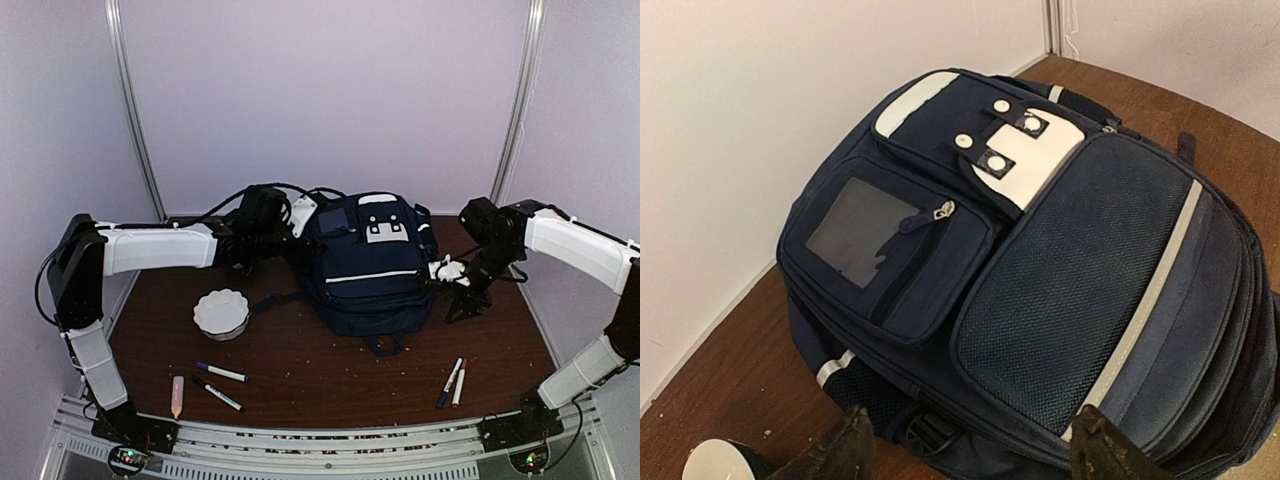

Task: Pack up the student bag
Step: Pick up the pen from the corner of the board.

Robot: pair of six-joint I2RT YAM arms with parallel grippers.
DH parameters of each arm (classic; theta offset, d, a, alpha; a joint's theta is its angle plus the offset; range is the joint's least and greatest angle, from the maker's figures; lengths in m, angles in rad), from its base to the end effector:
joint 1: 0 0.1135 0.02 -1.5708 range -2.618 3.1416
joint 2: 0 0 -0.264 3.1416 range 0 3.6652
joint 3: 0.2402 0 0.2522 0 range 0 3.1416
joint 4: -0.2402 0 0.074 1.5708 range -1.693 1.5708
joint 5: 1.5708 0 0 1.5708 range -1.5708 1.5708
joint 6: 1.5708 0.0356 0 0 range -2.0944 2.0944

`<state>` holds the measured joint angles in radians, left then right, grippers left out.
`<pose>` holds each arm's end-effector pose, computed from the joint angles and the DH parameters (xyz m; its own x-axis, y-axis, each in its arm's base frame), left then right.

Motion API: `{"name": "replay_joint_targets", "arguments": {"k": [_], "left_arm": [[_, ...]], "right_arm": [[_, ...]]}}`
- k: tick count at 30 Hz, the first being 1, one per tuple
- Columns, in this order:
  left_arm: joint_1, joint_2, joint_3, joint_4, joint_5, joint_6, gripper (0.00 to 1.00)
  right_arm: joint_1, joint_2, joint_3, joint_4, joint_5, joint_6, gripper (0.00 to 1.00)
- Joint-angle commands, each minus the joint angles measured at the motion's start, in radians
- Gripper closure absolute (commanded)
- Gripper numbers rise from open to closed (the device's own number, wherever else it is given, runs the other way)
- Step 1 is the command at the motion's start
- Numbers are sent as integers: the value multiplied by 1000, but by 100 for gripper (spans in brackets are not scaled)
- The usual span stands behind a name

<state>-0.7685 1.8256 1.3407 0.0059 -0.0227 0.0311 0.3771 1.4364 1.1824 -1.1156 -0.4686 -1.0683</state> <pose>0.3086 -0.2972 0.2574 -0.3100 0.3430 -0.8867 0.6904 0.7224 0.0381 0.2339 0.1099 0.2680 -0.0773 -0.8716 -0.4841 -0.9970 0.0673 0.0380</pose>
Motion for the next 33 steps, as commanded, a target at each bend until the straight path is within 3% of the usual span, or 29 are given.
{"name": "replay_joint_targets", "arguments": {"k": [1, 8, 17, 33], "left_arm": [[3, 12, 29, 39, 4, -13, 31], [3, 20, 38, 37, 19, -22, 31], [3, 24, 41, 28, 20, -23, 31], [3, 45, 67, 13, 28, -28, 31]], "right_arm": [[101, -72, -107, 86, 209, -115, 47], [244, -61, -208, 95, 271, -120, 57], [380, -45, -323, 143, 366, -120, 59], [500, -17, -463, 239, 439, -99, 57]]}}
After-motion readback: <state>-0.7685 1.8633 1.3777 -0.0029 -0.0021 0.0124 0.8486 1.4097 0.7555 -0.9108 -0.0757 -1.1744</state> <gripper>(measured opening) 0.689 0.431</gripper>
